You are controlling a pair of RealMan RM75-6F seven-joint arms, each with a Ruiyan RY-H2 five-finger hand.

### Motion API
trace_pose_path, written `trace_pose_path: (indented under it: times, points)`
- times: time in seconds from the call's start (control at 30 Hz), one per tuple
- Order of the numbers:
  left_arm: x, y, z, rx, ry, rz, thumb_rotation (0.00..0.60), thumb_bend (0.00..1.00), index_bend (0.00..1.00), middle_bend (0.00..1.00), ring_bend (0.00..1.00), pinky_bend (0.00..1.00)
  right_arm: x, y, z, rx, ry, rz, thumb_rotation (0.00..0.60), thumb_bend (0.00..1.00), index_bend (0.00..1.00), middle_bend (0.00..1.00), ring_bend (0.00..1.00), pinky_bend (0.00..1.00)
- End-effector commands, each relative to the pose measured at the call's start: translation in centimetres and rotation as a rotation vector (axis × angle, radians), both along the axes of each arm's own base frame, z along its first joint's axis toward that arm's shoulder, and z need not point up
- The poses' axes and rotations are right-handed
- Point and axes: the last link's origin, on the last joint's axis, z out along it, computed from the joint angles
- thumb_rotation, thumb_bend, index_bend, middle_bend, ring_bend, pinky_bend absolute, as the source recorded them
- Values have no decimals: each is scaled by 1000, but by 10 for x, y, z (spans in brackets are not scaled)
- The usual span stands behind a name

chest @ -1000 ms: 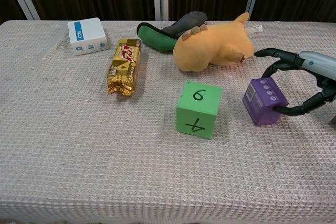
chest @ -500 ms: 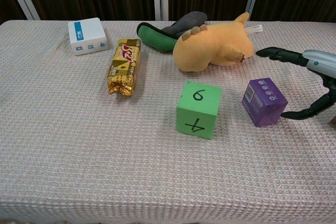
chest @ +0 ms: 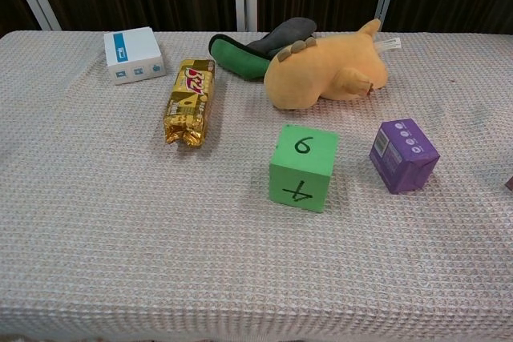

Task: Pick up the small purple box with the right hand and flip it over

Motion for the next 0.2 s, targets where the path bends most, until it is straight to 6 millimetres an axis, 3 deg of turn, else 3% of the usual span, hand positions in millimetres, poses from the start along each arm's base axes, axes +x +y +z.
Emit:
trace_pose_path:
  times: [0.03, 0.2]
  points:
    - [0, -1, 1, 2, 6, 6, 600, 0, 208, 211, 153, 231, -38, 43, 50, -174, 59, -243, 600, 51, 0, 0, 0, 0]
    - [1, 1, 0, 2, 1, 5, 600, 0, 208, 211, 153, 231, -49, 56, 51, -207, -5, -272, 600, 51, 0, 0, 0, 0]
